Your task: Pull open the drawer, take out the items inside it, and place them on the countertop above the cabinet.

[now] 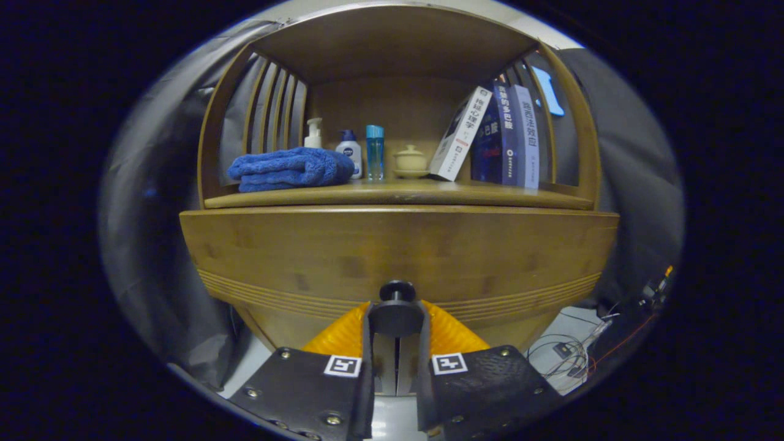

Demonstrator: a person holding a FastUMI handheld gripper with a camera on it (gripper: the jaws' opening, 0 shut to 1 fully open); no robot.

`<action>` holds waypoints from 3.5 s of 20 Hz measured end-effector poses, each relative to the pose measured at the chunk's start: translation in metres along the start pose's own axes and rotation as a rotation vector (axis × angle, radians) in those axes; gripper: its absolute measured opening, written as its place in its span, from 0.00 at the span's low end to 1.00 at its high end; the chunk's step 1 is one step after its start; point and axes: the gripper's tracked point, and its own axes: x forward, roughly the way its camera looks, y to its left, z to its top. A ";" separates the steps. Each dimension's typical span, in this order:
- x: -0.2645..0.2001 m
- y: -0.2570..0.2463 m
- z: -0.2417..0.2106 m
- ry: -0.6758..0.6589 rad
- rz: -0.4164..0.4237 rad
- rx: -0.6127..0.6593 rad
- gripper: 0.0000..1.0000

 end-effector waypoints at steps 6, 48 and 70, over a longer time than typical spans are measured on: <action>-0.053 0.001 -0.012 -0.017 -0.013 0.024 0.28; 0.029 -0.006 0.065 0.352 -0.039 -0.050 0.44; 0.008 0.013 0.038 0.550 0.046 -0.033 0.09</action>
